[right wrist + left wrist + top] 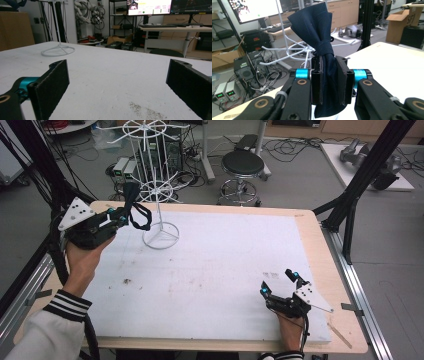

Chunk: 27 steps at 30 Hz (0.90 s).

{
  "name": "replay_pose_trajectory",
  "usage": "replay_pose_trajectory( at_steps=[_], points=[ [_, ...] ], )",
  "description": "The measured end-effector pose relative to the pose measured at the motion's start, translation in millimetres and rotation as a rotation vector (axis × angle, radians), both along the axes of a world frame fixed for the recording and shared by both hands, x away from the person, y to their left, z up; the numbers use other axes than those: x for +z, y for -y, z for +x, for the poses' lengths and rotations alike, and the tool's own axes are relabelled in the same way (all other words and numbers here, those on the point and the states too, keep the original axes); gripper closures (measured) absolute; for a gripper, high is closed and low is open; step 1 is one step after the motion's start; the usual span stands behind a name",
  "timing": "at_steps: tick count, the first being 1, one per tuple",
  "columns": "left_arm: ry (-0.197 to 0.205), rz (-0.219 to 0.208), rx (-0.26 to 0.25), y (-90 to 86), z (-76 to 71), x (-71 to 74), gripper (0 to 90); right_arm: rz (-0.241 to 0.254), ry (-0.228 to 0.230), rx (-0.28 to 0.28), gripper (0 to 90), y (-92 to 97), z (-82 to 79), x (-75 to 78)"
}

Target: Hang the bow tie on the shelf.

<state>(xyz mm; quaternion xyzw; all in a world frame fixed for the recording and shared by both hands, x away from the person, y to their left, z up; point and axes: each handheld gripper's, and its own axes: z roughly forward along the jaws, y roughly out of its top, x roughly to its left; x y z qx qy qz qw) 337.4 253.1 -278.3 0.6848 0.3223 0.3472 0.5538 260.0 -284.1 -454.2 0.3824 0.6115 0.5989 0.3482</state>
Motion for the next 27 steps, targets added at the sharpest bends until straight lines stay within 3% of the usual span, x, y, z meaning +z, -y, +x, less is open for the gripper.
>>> replay_pose_trajectory(
  at_steps=[14,27],
  points=[
    [0.044,-0.003,-0.067,14.4,-17.4,15.2,76.2,-0.001,0.000,-0.001,3.7,0.0,-0.1,0.0],
    [0.049,-0.010,-0.096,28.8,-13.3,18.0,76.2,0.002,0.002,0.000,3.7,0.1,0.1,0.0]
  ],
)
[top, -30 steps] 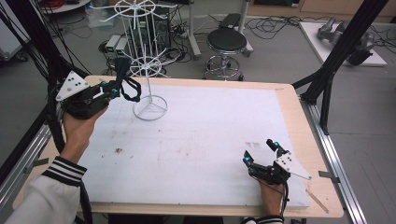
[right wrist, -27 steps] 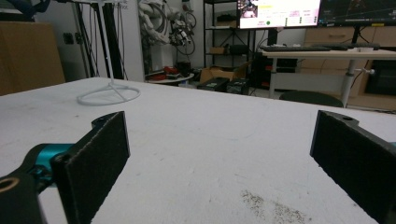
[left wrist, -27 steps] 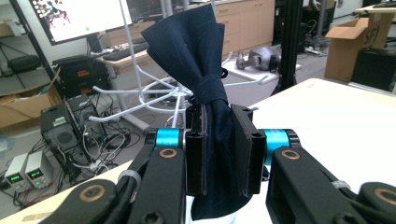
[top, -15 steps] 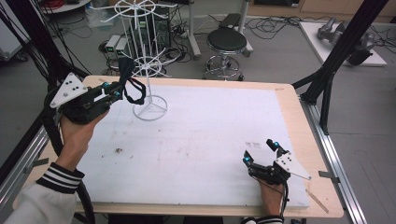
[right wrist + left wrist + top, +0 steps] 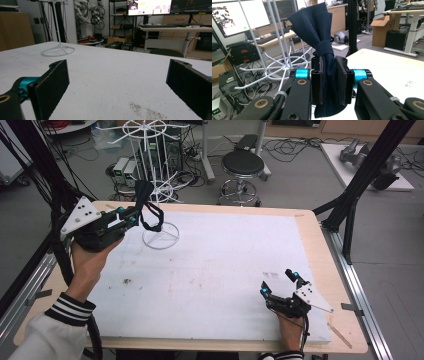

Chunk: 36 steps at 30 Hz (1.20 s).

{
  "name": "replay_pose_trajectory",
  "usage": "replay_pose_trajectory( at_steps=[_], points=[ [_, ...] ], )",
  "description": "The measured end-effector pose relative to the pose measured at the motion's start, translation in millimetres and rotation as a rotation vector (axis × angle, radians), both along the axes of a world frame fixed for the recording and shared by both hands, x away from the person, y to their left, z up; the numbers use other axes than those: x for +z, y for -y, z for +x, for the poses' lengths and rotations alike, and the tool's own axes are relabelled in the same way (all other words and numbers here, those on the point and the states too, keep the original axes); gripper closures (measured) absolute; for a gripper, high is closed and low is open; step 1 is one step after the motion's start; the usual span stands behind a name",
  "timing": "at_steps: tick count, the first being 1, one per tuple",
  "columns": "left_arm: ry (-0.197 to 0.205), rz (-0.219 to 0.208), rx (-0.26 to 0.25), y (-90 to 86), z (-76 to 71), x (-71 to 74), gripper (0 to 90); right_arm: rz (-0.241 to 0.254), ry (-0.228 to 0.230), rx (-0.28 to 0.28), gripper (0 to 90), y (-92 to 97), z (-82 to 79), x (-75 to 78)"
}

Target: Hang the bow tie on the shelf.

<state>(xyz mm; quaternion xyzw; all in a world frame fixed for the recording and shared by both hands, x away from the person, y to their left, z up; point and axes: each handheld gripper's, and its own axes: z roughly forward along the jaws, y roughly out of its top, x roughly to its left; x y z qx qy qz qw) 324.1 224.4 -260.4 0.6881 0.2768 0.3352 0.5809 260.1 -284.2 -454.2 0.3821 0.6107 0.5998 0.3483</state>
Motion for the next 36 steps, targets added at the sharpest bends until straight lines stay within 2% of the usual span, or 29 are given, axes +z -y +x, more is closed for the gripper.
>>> replay_pose_trajectory(
  at_steps=[10,36],
  points=[
    [-0.004,0.001,-0.003,10.6,10.1,0.2,76.2,0.006,-0.004,0.001,3.7,0.0,-0.2,0.0],
    [-0.054,0.014,0.054,14.9,35.2,-10.8,76.2,0.011,-0.007,0.002,3.7,0.4,-0.2,0.0]
  ],
)
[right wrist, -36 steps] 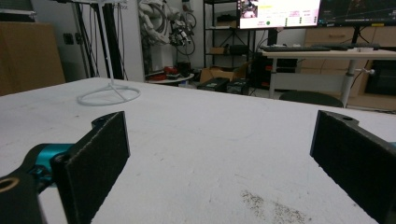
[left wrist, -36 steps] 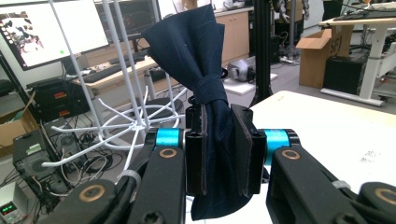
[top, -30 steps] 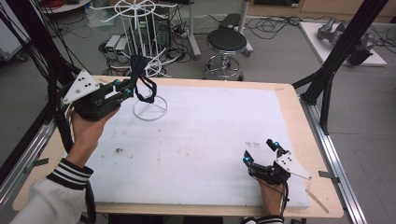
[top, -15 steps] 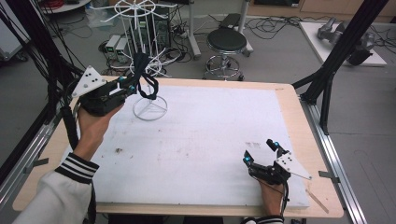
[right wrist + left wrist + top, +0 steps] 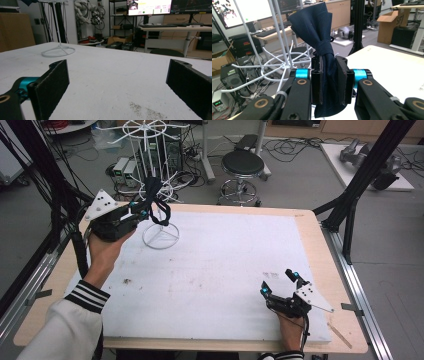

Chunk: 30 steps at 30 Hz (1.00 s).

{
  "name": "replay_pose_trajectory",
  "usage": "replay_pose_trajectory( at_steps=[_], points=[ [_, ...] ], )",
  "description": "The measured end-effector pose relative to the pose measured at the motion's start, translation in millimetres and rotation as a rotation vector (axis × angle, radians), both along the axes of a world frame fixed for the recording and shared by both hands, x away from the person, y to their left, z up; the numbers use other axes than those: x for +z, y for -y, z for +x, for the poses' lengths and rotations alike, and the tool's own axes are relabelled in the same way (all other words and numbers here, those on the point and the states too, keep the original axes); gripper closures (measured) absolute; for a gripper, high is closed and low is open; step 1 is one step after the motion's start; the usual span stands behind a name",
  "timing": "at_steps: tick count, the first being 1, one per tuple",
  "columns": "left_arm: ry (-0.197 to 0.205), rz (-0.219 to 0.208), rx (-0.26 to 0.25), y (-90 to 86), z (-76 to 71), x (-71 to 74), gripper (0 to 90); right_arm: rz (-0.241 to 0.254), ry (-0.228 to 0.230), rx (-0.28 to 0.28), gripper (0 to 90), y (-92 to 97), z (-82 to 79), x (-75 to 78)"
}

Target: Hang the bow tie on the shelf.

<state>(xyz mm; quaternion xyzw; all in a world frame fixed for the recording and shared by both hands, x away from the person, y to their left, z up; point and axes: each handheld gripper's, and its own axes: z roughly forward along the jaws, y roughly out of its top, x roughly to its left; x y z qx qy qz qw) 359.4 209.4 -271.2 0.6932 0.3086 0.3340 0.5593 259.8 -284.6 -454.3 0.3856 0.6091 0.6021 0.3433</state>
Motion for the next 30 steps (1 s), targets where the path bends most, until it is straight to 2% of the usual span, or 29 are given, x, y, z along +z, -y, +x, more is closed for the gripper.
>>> replay_pose_trajectory(
  at_steps=[8,13,25,30],
  points=[
    [-0.036,0.014,0.031,-2.9,8.5,-8.1,76.2,-0.001,0.001,-0.001,3.7,-0.1,0.0,-0.1],
    [-0.056,0.005,0.038,-2.7,11.4,-10.6,76.2,0.000,0.002,0.000,3.7,-0.1,0.0,-0.1],
    [-0.091,0.031,0.049,-1.0,16.3,-16.5,76.2,-0.001,0.002,-0.001,3.7,-0.1,0.0,-0.1],
    [-0.110,0.055,0.064,1.4,18.5,-23.1,76.2,0.000,0.001,-0.001,3.7,-0.1,0.0,-0.1]
  ],
)
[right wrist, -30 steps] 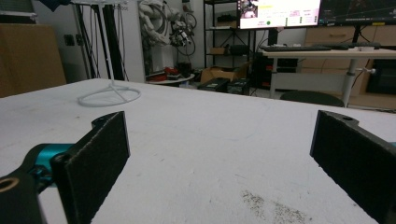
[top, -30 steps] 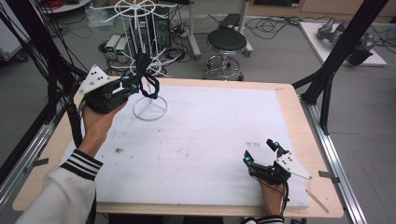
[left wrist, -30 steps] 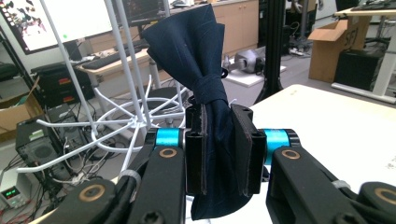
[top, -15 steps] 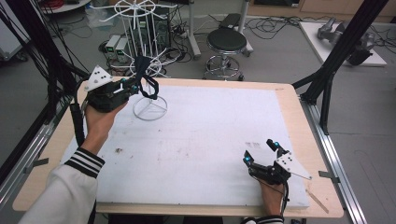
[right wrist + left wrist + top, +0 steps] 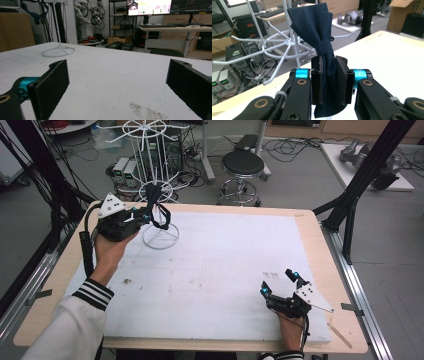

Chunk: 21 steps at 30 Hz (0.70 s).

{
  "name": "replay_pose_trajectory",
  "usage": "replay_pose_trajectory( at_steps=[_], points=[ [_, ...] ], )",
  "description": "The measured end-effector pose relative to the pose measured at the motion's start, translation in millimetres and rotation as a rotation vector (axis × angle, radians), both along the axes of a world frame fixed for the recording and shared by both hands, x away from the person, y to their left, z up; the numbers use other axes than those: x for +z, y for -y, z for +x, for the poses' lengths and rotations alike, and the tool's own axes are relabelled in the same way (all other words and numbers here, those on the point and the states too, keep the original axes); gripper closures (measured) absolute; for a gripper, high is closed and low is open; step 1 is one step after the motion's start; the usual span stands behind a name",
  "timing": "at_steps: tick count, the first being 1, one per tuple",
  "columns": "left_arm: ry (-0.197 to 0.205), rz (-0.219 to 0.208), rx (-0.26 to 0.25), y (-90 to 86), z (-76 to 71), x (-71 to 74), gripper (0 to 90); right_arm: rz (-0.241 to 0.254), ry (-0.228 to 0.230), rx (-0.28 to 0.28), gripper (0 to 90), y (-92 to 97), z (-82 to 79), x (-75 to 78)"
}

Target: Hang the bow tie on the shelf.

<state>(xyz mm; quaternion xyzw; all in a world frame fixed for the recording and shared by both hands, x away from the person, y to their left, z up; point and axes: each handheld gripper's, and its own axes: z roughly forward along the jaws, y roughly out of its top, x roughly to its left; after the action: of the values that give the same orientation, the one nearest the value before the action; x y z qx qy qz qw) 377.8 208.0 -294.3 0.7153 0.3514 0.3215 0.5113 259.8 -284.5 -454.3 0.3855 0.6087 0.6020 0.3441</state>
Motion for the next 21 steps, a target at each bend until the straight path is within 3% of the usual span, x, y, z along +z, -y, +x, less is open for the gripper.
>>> replay_pose_trajectory(
  at_steps=[21],
  points=[
    [-0.044,0.028,0.028,4.5,7.5,-13.2,72.5,0.002,0.006,-0.001,3.6,0.7,-0.3,-0.1]
  ],
)
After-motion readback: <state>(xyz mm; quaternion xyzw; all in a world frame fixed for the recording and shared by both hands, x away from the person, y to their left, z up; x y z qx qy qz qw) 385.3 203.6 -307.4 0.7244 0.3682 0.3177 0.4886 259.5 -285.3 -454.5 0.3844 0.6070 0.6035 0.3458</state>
